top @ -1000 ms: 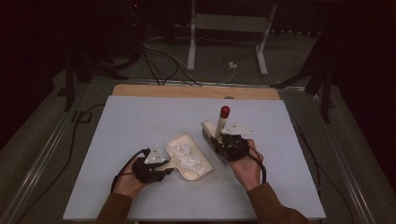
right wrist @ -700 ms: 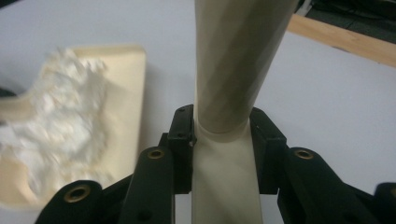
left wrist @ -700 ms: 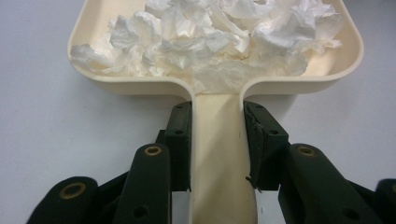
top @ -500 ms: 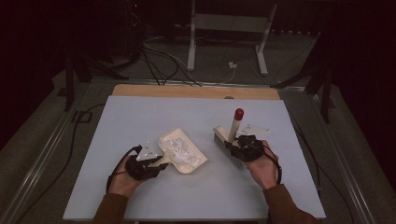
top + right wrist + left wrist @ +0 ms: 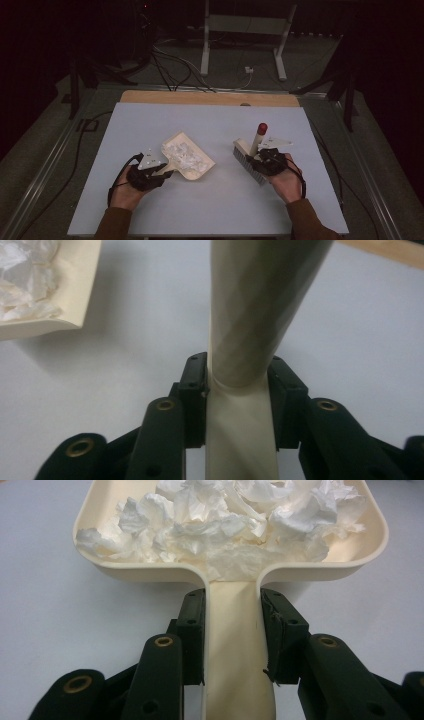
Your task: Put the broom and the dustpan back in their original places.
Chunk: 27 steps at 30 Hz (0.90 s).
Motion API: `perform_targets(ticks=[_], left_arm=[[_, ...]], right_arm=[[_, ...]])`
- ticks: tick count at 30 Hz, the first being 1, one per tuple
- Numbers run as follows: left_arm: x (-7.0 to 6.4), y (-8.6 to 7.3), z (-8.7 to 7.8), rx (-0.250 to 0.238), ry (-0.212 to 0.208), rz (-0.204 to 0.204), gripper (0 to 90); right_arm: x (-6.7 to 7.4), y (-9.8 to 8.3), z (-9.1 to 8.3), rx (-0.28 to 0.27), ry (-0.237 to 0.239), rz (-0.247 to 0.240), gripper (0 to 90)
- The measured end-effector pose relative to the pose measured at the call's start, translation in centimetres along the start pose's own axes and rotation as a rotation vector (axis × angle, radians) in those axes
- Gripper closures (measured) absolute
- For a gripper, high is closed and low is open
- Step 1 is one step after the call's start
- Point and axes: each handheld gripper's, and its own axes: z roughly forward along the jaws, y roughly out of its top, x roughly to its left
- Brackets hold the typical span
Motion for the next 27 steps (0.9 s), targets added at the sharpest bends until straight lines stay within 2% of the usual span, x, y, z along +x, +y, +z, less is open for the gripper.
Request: perform_targets(ticks=[9, 16, 23, 27], left_arm=[[0.6, -0.4, -0.6, -0.007, 0.018, -0.026, 66.7], [1.1, -0.6, -0.9, -0.010, 0.054, -0.064, 66.7], [1.6, -1.0, -1.1, -0.010, 0.122, -0.127, 66.7], [2.0, -1.2, -1.2, -0.009, 0.170, -0.156, 66.8]], right_arm=[[0.0, 1.5, -1.9, -0.113, 0.003, 0.023, 60.4], [0.0, 2.9, -3.4, -0.188, -0.012, 0.048, 59.6], [0.0, 4.0, -4.7, -0.240, -0.028, 0.058, 59.9], [0.1, 4.5, -5.1, -0.252, -0.031, 0.068, 60.4]])
